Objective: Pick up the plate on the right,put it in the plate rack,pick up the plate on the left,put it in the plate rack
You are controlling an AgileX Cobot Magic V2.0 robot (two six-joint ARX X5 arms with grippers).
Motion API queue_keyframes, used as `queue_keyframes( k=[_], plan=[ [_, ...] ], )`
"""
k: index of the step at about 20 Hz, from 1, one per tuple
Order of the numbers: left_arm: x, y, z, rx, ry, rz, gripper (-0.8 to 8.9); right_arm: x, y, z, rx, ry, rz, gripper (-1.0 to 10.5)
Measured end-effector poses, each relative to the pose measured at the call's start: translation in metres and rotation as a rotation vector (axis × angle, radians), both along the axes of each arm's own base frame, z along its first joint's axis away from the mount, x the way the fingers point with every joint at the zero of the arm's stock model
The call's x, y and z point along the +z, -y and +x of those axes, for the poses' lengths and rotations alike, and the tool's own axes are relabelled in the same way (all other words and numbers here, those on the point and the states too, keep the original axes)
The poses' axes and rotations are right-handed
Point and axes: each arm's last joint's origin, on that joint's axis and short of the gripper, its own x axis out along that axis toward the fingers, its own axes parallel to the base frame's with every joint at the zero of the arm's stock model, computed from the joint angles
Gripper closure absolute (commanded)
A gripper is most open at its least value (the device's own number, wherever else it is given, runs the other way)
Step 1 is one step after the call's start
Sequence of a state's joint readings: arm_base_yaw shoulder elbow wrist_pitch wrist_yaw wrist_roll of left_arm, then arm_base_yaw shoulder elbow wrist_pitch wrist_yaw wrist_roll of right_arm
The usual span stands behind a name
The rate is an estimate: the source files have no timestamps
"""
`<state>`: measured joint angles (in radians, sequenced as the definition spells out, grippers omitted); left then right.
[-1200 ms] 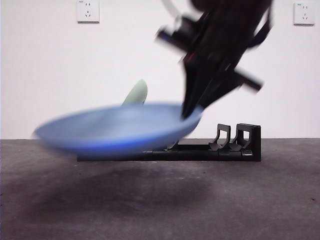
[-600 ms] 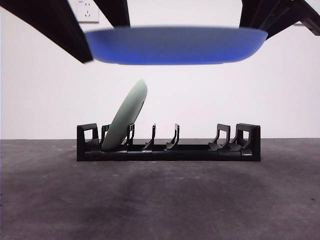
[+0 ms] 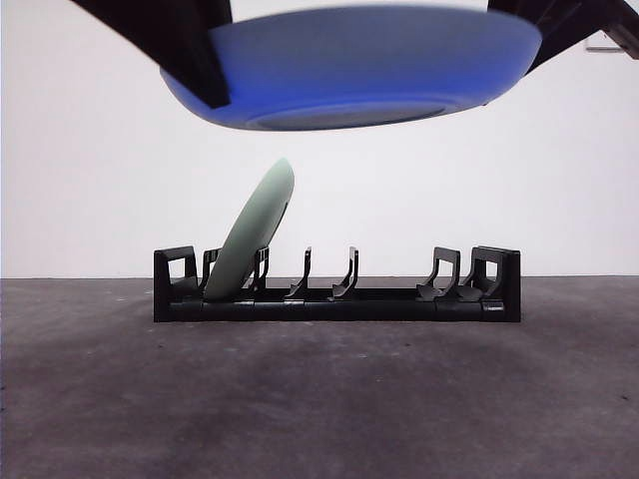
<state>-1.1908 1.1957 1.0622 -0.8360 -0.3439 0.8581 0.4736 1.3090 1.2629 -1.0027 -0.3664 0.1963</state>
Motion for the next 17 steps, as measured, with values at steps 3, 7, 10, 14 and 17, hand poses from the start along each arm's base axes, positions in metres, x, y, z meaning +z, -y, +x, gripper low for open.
queue_keyframes(
  k=[3, 7, 10, 14, 17],
  plan=[
    [0.001, 0.000, 0.000, -0.009, 0.003, -0.005, 8.21, 0.005, 0.000, 0.000, 0.000, 0.012, 0.004, 9.5],
    [0.001, 0.001, -0.001, -0.024, -0.026, -0.017, 8.21, 0.010, -0.001, 0.001, 0.008, 0.036, 0.017, 6.2],
    [0.001, 0.002, -0.002, -0.044, -0.081, -0.048, 8.21, 0.020, -0.002, 0.000, 0.036, 0.076, 0.032, 5.9],
    [0.004, 0.008, 0.000, -0.053, -0.126, -0.154, 8.22, 0.062, 0.009, -0.013, -0.021, 0.293, 0.015, 5.9],
    [0.012, 0.012, 0.014, 0.003, -0.175, -0.332, 8.22, 0.110, 0.031, -0.047, -0.135, 0.532, 0.009, 6.0]
  ],
)
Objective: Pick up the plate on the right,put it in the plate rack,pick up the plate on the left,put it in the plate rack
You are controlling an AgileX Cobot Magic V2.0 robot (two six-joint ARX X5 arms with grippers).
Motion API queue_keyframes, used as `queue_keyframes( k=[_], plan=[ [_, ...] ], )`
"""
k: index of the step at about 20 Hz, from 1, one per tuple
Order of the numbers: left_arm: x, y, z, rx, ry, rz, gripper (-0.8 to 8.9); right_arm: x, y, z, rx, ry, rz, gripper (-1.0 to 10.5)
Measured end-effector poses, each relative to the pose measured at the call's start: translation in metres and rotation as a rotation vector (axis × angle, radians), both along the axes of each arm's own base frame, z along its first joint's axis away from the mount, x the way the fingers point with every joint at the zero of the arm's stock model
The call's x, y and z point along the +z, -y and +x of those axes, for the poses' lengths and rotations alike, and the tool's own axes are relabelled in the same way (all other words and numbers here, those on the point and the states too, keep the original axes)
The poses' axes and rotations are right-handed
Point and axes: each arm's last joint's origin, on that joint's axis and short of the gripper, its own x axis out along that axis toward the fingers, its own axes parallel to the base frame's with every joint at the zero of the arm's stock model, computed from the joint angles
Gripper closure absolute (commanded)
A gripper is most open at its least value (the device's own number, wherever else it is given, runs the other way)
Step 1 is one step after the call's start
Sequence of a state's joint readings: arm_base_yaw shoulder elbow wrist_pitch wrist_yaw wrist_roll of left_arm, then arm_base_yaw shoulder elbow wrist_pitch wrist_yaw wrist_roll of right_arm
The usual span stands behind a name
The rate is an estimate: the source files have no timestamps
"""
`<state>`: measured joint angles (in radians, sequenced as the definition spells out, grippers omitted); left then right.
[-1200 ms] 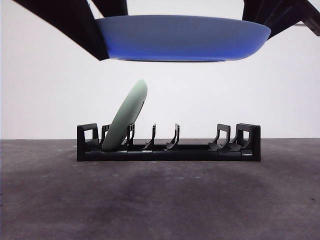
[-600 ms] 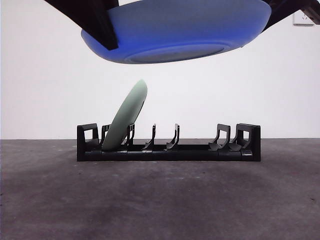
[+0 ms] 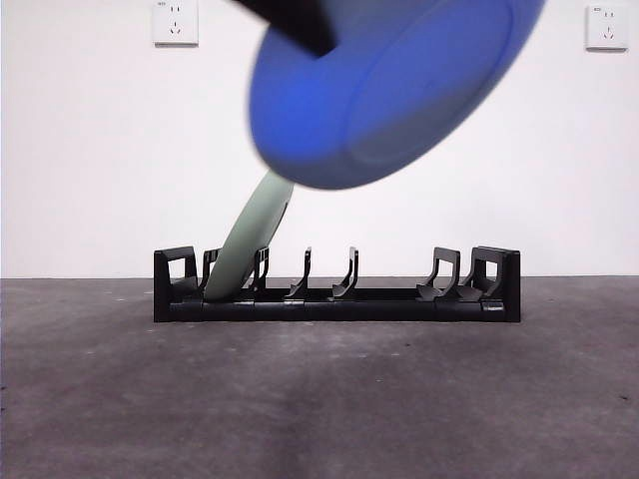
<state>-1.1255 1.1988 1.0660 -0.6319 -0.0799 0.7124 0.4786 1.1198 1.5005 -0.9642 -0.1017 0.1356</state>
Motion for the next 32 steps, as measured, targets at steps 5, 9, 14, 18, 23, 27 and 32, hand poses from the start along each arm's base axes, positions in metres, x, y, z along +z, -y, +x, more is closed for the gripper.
queue_keyframes(
  k=[5, 9, 14, 18, 23, 27, 32],
  plan=[
    [0.022, 0.004, 0.049, 0.169, -0.081, -0.447, 8.22, 0.024, 0.037, -0.069, -0.051, 0.144, 0.039, 6.0],
    [0.029, 0.001, 0.089, 0.315, -0.105, -0.709, 8.22, 0.022, 0.052, -0.097, -0.056, 0.125, 0.025, 6.0],
    [0.010, 0.002, 0.127, 0.423, -0.180, -0.760, 8.22, 0.016, 0.059, -0.109, -0.055, 0.075, -0.003, 6.0],
    [-0.003, 0.011, 0.156, 0.485, -0.212, -0.738, 8.22, 0.012, 0.060, -0.111, -0.054, 0.037, -0.024, 6.0],
    [-0.007, 0.026, 0.195, 0.525, -0.206, -0.745, 8.22, 0.009, 0.061, -0.113, -0.054, 0.002, -0.044, 6.0],
    [-0.037, 0.023, 0.215, 0.589, -0.242, -0.681, 8.22, 0.007, 0.062, -0.114, -0.075, -0.014, -0.075, 6.0],
    [-0.054, 0.019, 0.227, 0.629, -0.260, -0.649, 8.22, 0.007, 0.063, -0.114, -0.079, -0.013, -0.077, 6.0]
  ],
)
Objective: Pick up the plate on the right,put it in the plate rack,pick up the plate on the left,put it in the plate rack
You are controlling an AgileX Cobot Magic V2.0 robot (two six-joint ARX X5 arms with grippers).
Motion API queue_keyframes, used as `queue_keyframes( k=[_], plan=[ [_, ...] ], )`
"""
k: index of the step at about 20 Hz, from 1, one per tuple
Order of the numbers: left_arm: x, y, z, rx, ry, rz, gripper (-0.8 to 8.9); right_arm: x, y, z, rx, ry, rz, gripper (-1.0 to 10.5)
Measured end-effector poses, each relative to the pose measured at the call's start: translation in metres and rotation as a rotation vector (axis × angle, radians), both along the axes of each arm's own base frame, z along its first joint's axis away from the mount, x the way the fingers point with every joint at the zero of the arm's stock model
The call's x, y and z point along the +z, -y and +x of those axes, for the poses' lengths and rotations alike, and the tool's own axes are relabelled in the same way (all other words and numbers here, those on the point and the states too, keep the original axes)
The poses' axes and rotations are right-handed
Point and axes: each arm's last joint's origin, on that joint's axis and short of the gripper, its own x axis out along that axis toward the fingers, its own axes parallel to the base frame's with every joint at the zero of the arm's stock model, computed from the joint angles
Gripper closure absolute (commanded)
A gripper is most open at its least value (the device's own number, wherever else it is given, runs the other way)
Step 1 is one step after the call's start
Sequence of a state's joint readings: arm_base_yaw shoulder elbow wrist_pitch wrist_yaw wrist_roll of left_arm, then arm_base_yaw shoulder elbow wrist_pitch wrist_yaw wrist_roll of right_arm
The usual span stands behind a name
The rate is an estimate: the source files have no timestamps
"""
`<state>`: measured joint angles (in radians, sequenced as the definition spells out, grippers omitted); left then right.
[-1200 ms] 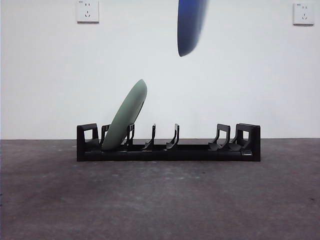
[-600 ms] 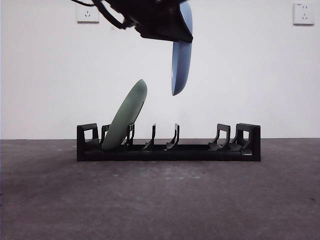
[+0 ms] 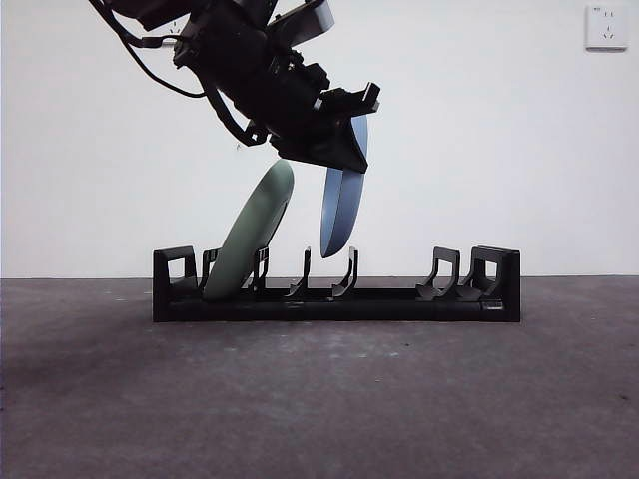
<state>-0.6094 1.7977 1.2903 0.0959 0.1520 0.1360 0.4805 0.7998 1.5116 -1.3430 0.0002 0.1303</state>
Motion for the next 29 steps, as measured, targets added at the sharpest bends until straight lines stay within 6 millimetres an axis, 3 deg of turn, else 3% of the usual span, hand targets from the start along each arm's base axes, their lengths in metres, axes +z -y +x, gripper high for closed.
queue_keyframes(
  k=[9, 16, 17, 20, 29],
  plan=[
    [-0.035, 0.003, 0.010, 0.006, -0.090, 0.065, 8.22, 0.000, 0.000, 0.000, 0.000, 0.000, 0.000, 6.0],
    [-0.037, 0.002, 0.011, 0.048, -0.089, 0.092, 8.13, 0.000, 0.000, 0.000, 0.000, -0.002, -0.001, 6.0],
    [-0.038, 0.002, 0.011, 0.045, -0.090, 0.096, 8.02, 0.000, 0.000, 0.000, 0.000, -0.002, -0.002, 6.0],
    [-0.039, 0.002, 0.009, 0.030, -0.113, 0.107, 5.80, 0.000, 0.000, 0.000, 0.005, 0.001, -0.007, 6.0],
    [-0.040, 0.002, 0.005, 0.000, -0.154, 0.117, 5.62, -0.001, 0.000, 0.000, 0.010, -0.001, -0.016, 6.0]
  ],
)
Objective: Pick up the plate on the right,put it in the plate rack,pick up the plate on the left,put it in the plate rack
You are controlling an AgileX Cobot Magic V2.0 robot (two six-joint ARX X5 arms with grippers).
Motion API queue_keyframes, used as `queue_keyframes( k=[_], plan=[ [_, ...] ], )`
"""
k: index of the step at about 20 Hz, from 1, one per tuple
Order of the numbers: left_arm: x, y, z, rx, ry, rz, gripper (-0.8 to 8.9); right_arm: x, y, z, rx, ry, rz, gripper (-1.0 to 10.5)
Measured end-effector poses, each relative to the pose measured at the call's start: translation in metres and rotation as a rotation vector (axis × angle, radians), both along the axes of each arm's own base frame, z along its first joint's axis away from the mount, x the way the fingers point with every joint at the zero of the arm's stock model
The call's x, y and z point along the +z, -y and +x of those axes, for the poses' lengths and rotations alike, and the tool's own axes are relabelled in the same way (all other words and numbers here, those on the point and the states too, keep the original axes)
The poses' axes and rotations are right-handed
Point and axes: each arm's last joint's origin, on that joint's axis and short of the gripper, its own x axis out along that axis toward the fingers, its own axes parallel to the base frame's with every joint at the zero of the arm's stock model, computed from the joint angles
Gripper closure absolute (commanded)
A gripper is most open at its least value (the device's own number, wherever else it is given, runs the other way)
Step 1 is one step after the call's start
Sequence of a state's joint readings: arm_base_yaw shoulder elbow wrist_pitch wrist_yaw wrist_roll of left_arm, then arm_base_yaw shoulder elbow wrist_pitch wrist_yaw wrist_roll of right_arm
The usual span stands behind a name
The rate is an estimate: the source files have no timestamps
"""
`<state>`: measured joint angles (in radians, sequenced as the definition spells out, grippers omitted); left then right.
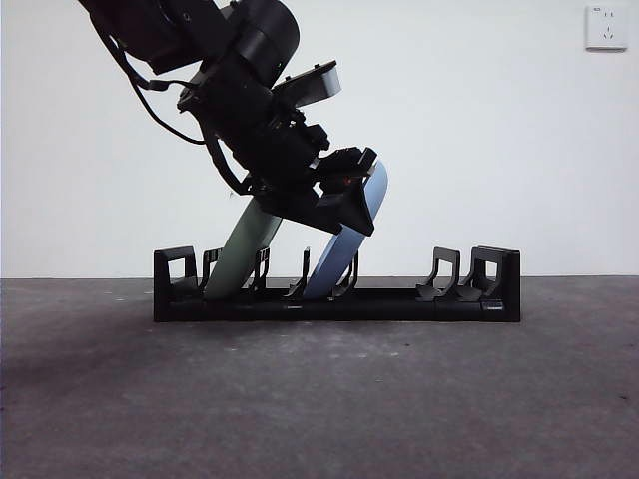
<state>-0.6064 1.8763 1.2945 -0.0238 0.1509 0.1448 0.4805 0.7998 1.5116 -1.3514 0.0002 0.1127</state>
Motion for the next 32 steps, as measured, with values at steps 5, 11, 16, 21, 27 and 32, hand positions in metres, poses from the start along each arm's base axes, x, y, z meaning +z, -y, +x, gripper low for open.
queue_keyframes(
  k=[5, 11, 16, 21, 27, 32],
  plan=[
    [0.036, -0.007, -0.017, -0.017, 0.025, -0.025, 5.62, 0.000, 0.000, 0.000, 0.003, 0.002, -0.004, 6.0],
    [0.104, -0.035, -0.071, -0.039, 0.022, -0.031, 5.62, 0.000, 0.000, 0.000, 0.015, 0.007, -0.018, 6.0],
    [0.150, -0.081, -0.138, -0.043, -0.062, -0.006, 5.62, 0.000, -0.001, 0.000, 0.057, 0.005, -0.014, 6.0],
    [0.176, -0.125, -0.199, -0.053, -0.119, -0.040, 5.62, 0.000, -0.003, 0.000, 0.103, -0.006, 0.001, 6.0],
    [0.187, -0.152, -0.234, -0.050, -0.094, -0.066, 5.62, -0.001, -0.005, 0.003, 0.106, -0.017, -0.001, 6.0],
    [0.187, -0.152, -0.234, -0.049, -0.101, -0.060, 5.78, -0.001, -0.005, 0.005, 0.106, -0.020, -0.003, 6.2]
  ],
)
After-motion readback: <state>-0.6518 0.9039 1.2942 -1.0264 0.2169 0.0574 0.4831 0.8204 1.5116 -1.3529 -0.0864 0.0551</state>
